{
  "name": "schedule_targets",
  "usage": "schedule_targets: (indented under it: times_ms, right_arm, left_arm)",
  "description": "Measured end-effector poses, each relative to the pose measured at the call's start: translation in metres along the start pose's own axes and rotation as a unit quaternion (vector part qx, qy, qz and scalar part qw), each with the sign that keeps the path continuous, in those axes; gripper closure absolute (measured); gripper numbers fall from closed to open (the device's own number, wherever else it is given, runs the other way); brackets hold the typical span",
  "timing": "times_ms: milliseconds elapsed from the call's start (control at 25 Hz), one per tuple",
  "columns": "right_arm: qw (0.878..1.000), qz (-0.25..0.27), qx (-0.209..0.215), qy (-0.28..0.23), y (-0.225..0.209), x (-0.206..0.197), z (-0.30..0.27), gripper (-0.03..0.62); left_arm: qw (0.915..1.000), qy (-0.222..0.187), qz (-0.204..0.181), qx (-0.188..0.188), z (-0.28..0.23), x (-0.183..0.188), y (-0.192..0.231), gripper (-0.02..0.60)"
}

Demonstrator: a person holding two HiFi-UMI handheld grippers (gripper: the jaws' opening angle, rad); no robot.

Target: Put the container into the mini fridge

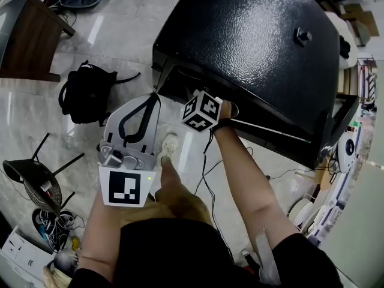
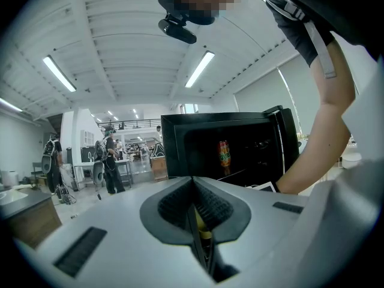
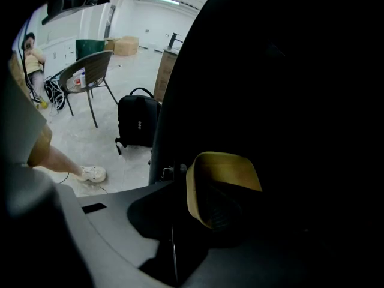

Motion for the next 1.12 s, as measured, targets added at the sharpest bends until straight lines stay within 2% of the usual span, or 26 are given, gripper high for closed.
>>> schedule_targets:
  times_ms: [320,560,1120]
  right_arm:
    - [1.000,-0.004,-0.021,-0.013,-0.001,0.008,0.024,0.462]
    - [0.999,-0.027,-0.038,-0.024,-0.003,0.020,0.049,0.462]
    - [0.992,-0.077,-0.085,-0.048,-0.001,0.066,0.129,0.462]
  left_arm:
    - [0.9999,-0.005,-0.014,-0.009,0.006,0.008,0.000,0.558]
    - [0.9994,-0.015,-0.026,-0.018,0.012,0.017,0.003,0.558]
    - [0.9941,-0.058,-0.071,-0.059,0.043,0.064,0.012,0.558]
Point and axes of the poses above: the fingertips, and each gripper's own axes: z backward along the fingers, y to its left, x out of its top, the point moved 10 cm from there along z, backward along the fingers, and after that the axes turned 9 degrees about -x, right-handed, at the moved point
